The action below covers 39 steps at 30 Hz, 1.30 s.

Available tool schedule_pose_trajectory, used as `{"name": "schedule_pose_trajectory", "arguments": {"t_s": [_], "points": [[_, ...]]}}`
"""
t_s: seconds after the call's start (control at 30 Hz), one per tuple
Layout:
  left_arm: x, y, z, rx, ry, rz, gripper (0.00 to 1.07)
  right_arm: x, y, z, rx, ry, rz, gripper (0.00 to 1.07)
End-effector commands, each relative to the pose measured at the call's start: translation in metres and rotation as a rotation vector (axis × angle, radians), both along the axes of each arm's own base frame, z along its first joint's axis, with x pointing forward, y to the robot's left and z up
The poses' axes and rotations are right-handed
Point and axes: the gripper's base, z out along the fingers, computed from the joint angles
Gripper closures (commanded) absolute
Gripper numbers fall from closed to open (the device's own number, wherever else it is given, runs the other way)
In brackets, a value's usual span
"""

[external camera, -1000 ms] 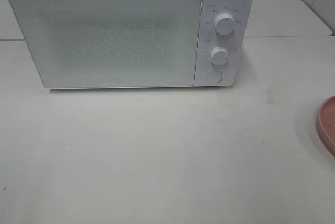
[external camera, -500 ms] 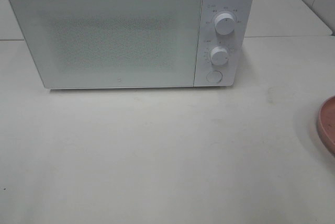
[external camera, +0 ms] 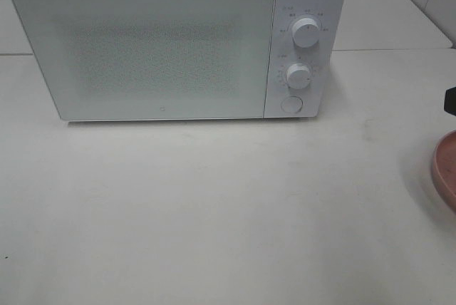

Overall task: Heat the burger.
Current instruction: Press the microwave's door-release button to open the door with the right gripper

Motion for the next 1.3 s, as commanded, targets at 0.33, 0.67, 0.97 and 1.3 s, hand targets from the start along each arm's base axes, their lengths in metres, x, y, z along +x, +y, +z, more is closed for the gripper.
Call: {"name": "schedule_pose_trajectory", "arguments": {"t_s": [0.33,0.67,0.97,1.3], "points": [[-0.003,-0.001,0.000,-0.005,-0.032,-0.008,0.09,0.046,0.007,-0.015,0.030,-0.104,0.006,0.33],[-0.003,-0.001,0.000,-0.005,-0.032,-0.008,0.09,0.066,0.010,-0.028,0.037,-0.132,0.011,0.33],[-0.003,-0.001,0.000,-0.005,-0.032,-0.008,0.09,0.073,0.012,-0.047,0.048,-0.168,0.016,0.33],[-0.003,-0.001,0.000,-0.005,-0.032,-0.008,0.09,0.047,0.001,-0.068,0.138,-0.357,-0.096,0.33]]}}
